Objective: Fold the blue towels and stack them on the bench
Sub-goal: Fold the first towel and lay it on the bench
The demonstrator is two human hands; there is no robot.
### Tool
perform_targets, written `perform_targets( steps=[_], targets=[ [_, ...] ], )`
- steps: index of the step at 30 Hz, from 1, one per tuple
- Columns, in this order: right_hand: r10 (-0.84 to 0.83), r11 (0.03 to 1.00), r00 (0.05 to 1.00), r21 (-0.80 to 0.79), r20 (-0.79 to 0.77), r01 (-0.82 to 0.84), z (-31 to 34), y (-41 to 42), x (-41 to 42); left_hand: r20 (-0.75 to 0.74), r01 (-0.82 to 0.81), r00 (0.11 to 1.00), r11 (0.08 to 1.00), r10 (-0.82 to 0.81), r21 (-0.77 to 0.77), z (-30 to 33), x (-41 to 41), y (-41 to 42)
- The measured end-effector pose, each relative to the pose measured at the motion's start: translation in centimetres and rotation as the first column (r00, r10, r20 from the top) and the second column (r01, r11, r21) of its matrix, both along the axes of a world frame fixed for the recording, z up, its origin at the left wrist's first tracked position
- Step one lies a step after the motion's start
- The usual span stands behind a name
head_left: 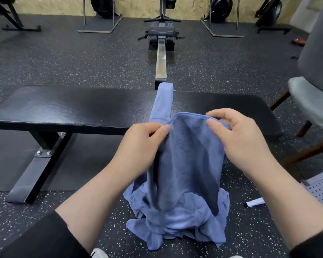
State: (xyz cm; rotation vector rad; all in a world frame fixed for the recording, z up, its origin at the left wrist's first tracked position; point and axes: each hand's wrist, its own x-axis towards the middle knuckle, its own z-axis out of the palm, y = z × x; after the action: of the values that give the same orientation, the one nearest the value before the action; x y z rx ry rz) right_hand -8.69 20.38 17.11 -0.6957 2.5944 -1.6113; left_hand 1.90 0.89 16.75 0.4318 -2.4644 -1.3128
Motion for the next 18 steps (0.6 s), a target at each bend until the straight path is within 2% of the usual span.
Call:
perform_targets(
  steps=[4,7,13,18],
  targets=[
    [0.226,0.964,0.974,0.148,-0.009,-0.222,0.1,-0.8,1.1,-0.001,0.076,0.997,0.995,-0.076,0.06,-0.2,-0.1,1.1],
    [0.322,0.923,0.947,0.222,0.008,-0.316,0.0,-1.0,1.5,-0.045,0.104,0.994,0.977,-0.098,0.184,-0.3,-0.3,1.5],
    [0.443,0.869,0.891,0.197,0.093,-0.453,0.2,-1.0,2.1,-0.046,0.174,0.985,0.947,-0.168,0.27,-0.5,-0.1,1.8],
    [0.36,0.91,0.932,0.204,0.042,-0.36,0.0,-1.2,2.3,-0.068,0.154,0.988,0.929,-0.139,0.337,-0.4,-0.1,1.8]
  ],
)
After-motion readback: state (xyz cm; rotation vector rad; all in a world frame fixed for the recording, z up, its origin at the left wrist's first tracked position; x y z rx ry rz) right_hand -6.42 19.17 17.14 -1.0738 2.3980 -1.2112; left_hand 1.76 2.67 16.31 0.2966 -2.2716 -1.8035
